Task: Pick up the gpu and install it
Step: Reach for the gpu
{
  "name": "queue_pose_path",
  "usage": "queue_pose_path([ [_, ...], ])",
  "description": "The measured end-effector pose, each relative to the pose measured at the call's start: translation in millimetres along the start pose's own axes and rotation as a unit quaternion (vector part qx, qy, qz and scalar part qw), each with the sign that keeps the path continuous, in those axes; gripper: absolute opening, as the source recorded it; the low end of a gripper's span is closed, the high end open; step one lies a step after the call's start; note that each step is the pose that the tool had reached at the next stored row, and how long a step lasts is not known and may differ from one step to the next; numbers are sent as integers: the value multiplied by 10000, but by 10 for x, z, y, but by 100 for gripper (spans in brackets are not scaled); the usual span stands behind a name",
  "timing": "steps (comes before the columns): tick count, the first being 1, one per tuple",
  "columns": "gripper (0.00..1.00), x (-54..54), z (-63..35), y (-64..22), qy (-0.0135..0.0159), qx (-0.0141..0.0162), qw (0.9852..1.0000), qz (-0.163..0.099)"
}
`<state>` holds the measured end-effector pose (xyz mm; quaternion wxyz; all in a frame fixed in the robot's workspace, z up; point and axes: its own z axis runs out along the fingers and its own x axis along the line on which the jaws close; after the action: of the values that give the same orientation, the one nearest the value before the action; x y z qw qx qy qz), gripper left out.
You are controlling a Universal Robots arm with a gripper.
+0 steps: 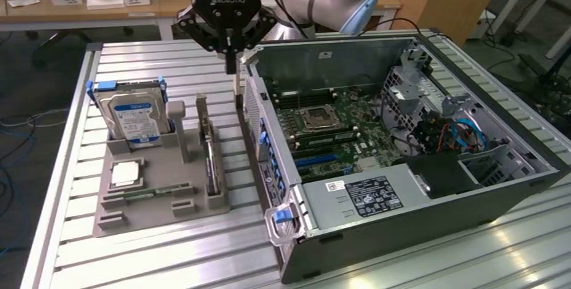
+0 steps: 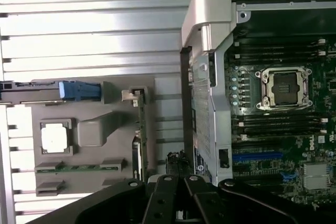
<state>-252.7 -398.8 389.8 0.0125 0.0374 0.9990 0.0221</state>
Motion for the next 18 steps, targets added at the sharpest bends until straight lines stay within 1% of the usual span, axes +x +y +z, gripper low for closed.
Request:
queue_pose_path([
  [5, 11, 140, -1, -11, 0, 0, 10000, 0],
  [11, 11, 272, -2, -21, 0, 0, 10000, 0],
  [13, 11, 300, -2, -22, 0, 0, 10000, 1],
  [18, 11, 302, -2, -23, 0, 0, 10000, 0],
])
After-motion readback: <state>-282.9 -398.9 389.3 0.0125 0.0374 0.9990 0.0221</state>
